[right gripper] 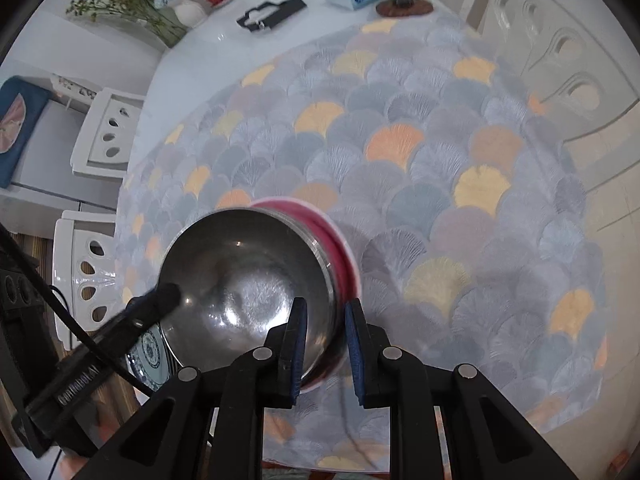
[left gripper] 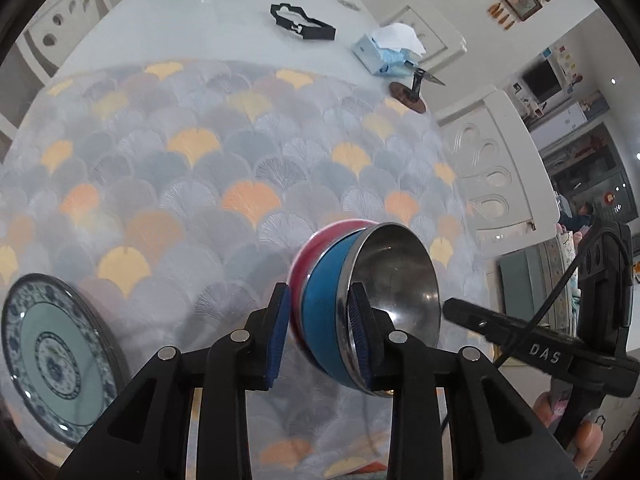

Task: Organize plates and bowls
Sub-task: 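Lower the blue bowl into the red bowl and open both grippers, then close both grippers on the rim of the nested bowl stack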

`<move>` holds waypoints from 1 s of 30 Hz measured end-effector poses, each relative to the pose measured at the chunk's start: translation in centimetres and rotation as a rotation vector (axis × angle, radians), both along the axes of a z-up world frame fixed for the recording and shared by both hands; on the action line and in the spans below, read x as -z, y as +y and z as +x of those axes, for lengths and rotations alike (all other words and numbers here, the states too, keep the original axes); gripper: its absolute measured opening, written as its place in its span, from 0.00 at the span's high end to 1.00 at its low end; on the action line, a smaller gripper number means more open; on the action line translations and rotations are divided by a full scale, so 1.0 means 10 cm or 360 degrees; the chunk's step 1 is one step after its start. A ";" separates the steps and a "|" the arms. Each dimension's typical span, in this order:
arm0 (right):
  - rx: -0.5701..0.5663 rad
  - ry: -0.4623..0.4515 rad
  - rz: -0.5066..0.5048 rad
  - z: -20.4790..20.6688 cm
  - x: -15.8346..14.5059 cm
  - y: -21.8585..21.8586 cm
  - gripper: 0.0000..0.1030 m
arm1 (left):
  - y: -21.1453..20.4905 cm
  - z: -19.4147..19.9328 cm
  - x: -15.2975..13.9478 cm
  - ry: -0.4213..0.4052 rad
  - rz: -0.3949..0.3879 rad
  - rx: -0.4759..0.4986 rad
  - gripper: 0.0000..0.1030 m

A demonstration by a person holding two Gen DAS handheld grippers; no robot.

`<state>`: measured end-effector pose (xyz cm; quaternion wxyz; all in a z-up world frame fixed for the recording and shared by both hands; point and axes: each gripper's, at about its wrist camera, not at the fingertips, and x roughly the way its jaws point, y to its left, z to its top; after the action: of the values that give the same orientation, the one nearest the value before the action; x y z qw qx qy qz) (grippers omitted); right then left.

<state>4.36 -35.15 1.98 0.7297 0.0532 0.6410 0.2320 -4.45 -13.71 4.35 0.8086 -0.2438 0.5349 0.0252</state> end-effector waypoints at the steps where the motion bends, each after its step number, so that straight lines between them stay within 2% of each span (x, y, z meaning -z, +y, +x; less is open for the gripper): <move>1: -0.0005 -0.0008 0.0004 0.00 -0.02 -0.01 0.80 | 0.01 -0.01 0.01 0.0006 -0.0003 -0.0001 0.73; 6: -0.0049 -0.0040 0.0024 -0.07 -0.07 -0.01 0.61 | -0.07 -0.05 0.16 0.0057 -0.0042 -0.0004 0.73; 13: -0.0139 -0.0102 0.0029 -0.20 -0.14 0.05 0.61 | -0.17 -0.18 0.28 0.0076 -0.0027 -0.0034 0.73; 15: -0.0161 -0.0148 0.0030 -0.23 -0.20 0.06 0.60 | -0.17 -0.24 0.23 0.0035 -0.0016 -0.0039 0.73; 16: -0.0172 -0.0170 0.0034 -0.25 -0.23 0.06 0.59 | -0.19 -0.27 0.19 0.0019 0.0027 -0.0034 0.73; 19: -0.0216 -0.0242 0.0059 -0.32 -0.35 0.10 0.49 | -0.25 -0.36 0.08 -0.0029 0.0117 -0.0013 0.73; 23: -0.0275 -0.0274 0.0064 -0.38 -0.41 0.16 0.49 | -0.28 -0.49 -0.01 -0.0067 0.0111 -0.0037 0.73; 27: -0.0336 -0.0296 0.0102 -0.46 -0.48 0.21 0.48 | -0.25 -0.66 -0.07 -0.0085 0.0094 -0.0103 0.69; 30: -0.0366 -0.0340 0.0143 -0.51 -0.55 0.27 0.45 | -0.17 -0.80 -0.10 -0.0075 0.0074 -0.0185 0.61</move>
<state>-0.75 -32.45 7.51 0.7593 -0.0130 0.5505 0.3468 -12.50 -15.43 5.32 0.8235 -0.2563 0.4999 0.0788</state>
